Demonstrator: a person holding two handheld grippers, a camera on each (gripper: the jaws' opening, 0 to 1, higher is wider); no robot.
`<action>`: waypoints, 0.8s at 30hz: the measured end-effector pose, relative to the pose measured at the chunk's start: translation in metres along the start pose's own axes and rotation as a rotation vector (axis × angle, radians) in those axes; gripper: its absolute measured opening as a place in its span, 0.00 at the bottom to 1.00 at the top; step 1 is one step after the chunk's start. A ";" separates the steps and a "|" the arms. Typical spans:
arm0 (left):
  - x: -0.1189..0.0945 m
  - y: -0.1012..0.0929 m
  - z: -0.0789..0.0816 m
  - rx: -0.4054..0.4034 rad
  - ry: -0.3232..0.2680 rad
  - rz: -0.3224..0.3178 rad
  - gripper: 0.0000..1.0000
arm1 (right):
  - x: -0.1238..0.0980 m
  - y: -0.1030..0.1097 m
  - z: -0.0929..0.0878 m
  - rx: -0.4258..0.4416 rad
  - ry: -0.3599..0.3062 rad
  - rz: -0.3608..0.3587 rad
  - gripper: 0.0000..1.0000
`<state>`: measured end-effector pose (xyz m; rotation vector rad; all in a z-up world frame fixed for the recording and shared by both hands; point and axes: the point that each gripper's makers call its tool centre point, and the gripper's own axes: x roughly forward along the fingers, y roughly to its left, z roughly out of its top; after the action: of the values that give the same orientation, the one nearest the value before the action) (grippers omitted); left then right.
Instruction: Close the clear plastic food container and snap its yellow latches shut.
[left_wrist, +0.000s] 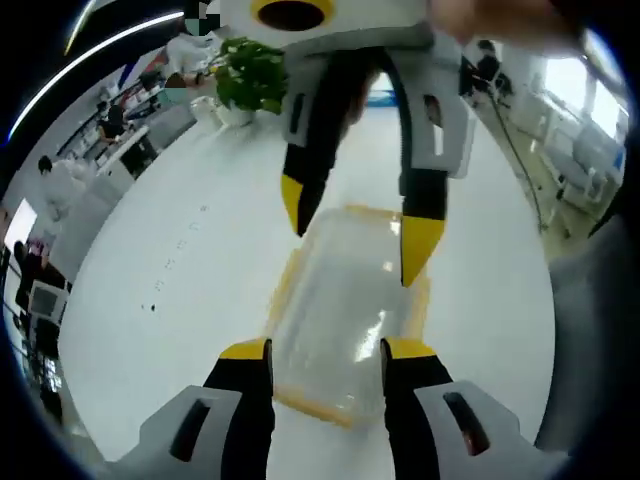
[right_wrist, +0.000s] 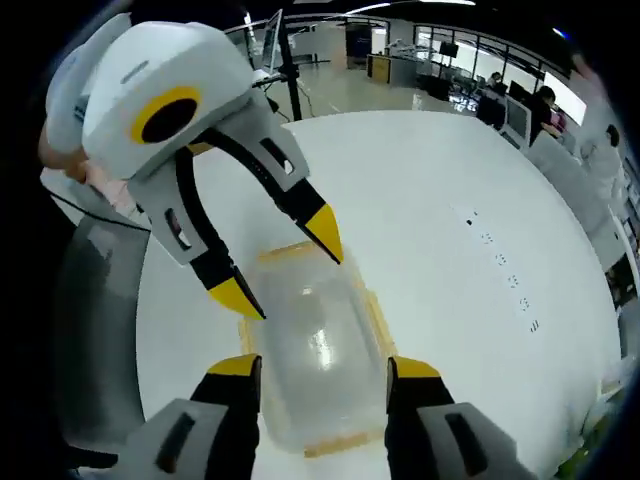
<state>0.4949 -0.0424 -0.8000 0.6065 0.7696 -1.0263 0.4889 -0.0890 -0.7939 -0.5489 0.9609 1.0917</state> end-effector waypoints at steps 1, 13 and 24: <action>0.000 0.000 -0.001 -0.016 0.004 0.014 0.43 | 0.000 -0.003 -0.002 0.012 0.007 -0.031 0.48; -0.008 0.033 -0.002 -0.319 0.002 0.283 0.46 | -0.013 -0.025 -0.005 0.311 -0.107 -0.299 0.51; -0.011 0.029 0.005 -0.389 -0.012 0.303 0.45 | -0.013 -0.022 -0.003 0.350 -0.146 -0.347 0.52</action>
<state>0.5195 -0.0289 -0.7854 0.3652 0.8122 -0.5798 0.5064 -0.1065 -0.7855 -0.3263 0.8653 0.6259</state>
